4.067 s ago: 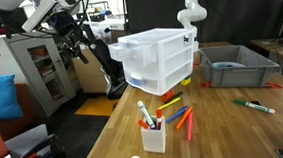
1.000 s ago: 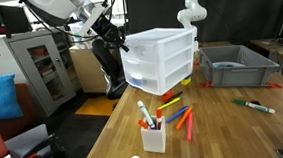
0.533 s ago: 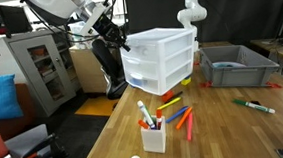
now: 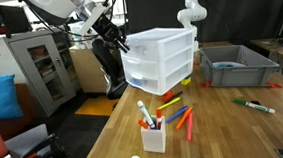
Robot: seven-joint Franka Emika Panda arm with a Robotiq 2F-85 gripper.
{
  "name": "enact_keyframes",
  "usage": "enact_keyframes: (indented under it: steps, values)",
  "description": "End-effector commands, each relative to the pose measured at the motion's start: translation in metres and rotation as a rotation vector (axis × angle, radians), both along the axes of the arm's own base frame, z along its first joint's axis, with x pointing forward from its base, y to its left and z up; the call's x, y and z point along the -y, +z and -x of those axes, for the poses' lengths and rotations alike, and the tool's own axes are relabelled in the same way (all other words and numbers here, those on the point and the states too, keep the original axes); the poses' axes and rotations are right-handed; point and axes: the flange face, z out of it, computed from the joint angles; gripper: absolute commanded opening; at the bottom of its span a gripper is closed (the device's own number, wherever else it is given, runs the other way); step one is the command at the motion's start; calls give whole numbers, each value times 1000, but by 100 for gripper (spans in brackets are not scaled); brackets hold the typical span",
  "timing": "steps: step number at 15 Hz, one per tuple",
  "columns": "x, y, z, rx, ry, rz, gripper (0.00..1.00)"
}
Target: Push the top drawer closed
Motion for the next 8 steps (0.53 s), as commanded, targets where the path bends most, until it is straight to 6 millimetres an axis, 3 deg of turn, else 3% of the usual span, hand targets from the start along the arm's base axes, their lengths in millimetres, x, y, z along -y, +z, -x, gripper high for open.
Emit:
enact_keyframes:
  steps: [1,8]
  values:
    - [5,13,21,-77,5,-42,46]
    - [12,68,86,-281,-103,-125,95]
